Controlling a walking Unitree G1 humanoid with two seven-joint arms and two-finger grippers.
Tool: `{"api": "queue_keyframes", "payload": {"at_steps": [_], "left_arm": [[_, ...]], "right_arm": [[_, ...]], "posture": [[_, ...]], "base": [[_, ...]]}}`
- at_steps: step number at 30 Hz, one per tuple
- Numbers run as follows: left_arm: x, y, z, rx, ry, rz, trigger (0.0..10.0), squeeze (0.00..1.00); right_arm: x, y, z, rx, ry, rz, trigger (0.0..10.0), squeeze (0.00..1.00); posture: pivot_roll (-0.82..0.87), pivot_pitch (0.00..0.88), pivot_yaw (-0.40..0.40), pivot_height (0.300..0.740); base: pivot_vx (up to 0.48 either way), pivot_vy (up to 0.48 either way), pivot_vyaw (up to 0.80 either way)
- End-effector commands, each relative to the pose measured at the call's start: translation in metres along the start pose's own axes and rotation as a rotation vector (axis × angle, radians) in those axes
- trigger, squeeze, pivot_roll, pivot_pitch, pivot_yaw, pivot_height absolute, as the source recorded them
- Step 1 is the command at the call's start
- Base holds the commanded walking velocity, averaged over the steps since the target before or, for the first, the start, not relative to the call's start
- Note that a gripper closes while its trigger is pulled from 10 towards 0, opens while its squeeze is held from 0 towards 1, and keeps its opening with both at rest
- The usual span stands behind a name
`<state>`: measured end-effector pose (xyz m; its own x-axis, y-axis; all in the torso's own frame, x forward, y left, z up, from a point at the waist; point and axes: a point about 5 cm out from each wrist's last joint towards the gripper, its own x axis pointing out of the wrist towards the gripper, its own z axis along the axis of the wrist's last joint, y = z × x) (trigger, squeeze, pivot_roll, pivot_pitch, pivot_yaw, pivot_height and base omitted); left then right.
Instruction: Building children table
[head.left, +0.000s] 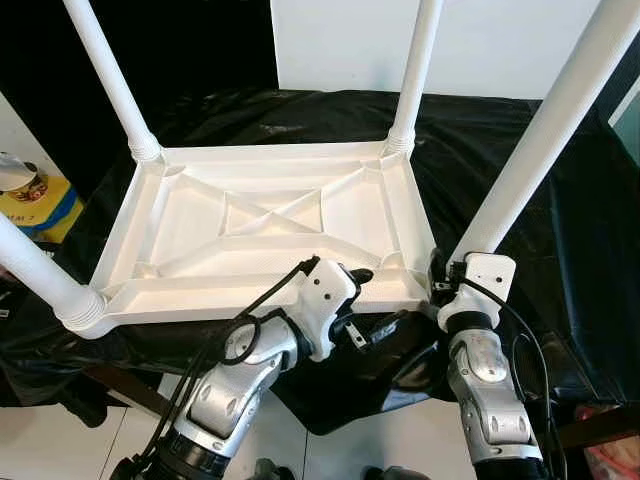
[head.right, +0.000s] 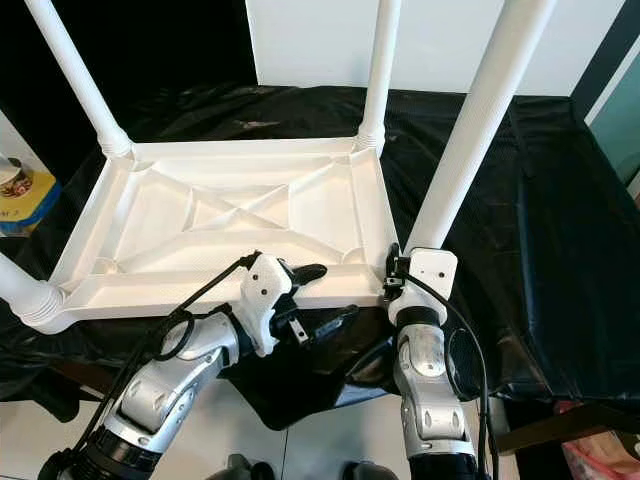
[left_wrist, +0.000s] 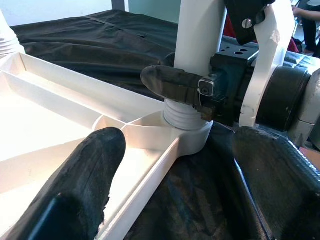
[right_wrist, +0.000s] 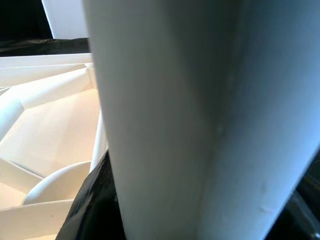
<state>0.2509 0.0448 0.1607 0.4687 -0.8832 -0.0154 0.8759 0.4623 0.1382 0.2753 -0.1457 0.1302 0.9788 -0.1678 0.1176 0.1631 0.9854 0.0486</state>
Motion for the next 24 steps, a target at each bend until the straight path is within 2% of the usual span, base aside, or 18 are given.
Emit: {"api": "queue_keyframes", "payload": {"at_steps": [1, 4, 5, 13, 14, 15, 16, 20, 24], "left_arm": [[-0.001, -0.004, -0.003, -0.008, 0.02, -0.018, 10.0, 0.0], [-0.001, -0.004, -0.003, -0.007, 0.02, -0.019, 10.0, 0.0], [-0.001, -0.004, -0.003, -0.006, 0.02, -0.02, 10.0, 0.0], [0.0, -0.003, -0.003, -0.004, 0.02, -0.02, 10.0, 0.0], [0.0, -0.003, -0.003, -0.004, 0.02, -0.02, 10.0, 0.0], [0.0, -0.003, -0.003, -0.004, 0.02, -0.02, 10.0, 0.0], [0.0, -0.003, -0.003, -0.005, 0.02, -0.02, 10.0, 0.0], [0.0, -0.003, -0.003, -0.007, 0.019, -0.019, 10.0, 0.0], [0.001, -0.003, -0.003, -0.007, 0.019, -0.019, 10.0, 0.0]], "right_arm": [[-0.01, -0.003, -0.027, -0.017, 0.145, -0.015, 10.0, 0.0], [-0.009, -0.003, -0.026, -0.016, 0.139, -0.011, 10.0, 0.0], [-0.009, -0.004, -0.024, -0.013, 0.125, -0.006, 10.0, 1.0], [-0.005, -0.011, -0.009, 0.014, 0.044, 0.086, 10.0, 1.0], [-0.005, -0.014, -0.007, 0.015, 0.032, 0.112, 10.0, 0.75], [-0.005, -0.014, -0.007, 0.015, 0.032, 0.112, 10.0, 0.75], [-0.004, -0.017, -0.005, 0.012, 0.02, 0.139, 10.0, 0.0], [0.0, -0.028, 0.003, -0.014, -0.003, 0.326, 10.0, 0.0], [0.002, -0.031, 0.004, -0.051, -0.003, 0.411, 10.0, 0.0]], "posture": [[-0.09, 0.112, 0.002, 0.74], [-0.09, 0.111, 0.002, 0.74], [-0.09, 0.111, 0.003, 0.74], [-0.1, 0.112, 0.004, 0.74], [-0.1, 0.112, 0.004, 0.74], [-0.1, 0.112, 0.004, 0.74], [-0.1, 0.114, 0.003, 0.74], [-0.1, 0.117, 0.002, 0.74], [-0.1, 0.118, 0.002, 0.74]], "base": [[0.0, 0.0, 0.0], [0.0, 0.0, 0.0], [0.0, 0.0, 0.0], [0.0, 0.0, 0.0], [0.0, 0.0, 0.0], [0.0, 0.0, 0.0], [0.0, 0.0, 0.0], [0.0, 0.0, 0.0], [0.0, 0.0, 0.0]]}}
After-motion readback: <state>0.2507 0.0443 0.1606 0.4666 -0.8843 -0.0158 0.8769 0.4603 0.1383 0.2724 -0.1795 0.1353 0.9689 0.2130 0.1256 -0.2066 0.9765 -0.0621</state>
